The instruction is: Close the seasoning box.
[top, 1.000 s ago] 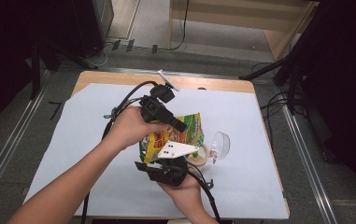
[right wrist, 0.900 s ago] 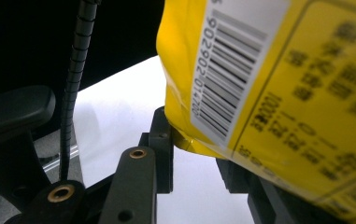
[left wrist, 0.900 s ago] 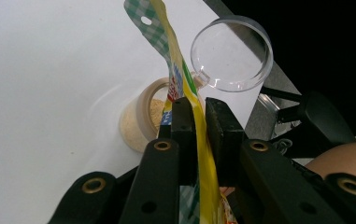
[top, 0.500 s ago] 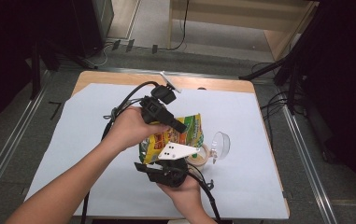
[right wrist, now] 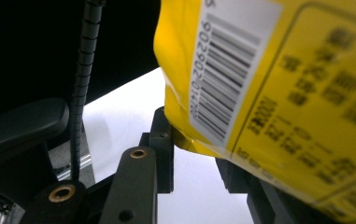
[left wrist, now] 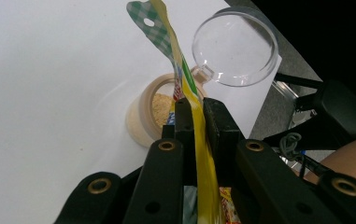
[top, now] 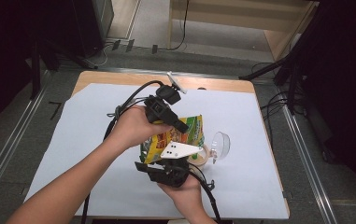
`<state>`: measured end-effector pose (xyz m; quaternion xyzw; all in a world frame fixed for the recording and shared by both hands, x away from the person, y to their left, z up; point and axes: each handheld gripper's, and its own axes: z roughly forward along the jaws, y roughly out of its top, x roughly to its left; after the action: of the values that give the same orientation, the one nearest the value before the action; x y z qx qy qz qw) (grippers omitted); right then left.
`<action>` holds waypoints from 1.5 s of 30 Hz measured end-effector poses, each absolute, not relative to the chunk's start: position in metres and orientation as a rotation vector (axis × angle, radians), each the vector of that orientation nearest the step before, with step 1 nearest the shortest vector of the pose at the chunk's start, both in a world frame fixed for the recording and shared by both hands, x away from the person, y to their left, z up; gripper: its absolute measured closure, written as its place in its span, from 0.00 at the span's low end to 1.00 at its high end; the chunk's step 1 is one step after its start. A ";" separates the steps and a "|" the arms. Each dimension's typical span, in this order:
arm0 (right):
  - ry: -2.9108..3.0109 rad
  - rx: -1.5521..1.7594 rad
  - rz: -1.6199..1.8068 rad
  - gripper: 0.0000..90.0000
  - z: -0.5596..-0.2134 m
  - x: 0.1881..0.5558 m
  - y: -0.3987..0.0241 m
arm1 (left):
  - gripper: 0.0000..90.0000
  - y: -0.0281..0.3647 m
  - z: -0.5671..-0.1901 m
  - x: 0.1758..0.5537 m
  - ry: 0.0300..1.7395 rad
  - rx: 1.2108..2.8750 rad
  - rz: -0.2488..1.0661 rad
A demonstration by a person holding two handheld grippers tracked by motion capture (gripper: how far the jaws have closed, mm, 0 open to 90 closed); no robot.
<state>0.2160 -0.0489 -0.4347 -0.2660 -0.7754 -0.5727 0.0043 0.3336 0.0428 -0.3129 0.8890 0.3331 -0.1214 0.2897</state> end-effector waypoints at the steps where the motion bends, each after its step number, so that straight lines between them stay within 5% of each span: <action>1: -2.428 -0.827 -1.802 0.79 -0.434 0.216 -0.049 | 0.95 0.043 -0.314 0.335 0.891 2.372 -0.339; 45: -2.434 -0.831 -1.761 0.78 -0.432 0.216 -0.050 | 0.95 0.047 -0.313 0.341 0.899 2.372 -0.397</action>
<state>0.2162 -0.0504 -0.4315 -0.2667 -0.7809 -0.5648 0.0122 0.3405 0.0473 -0.3131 0.8860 0.3359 -0.1484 0.2830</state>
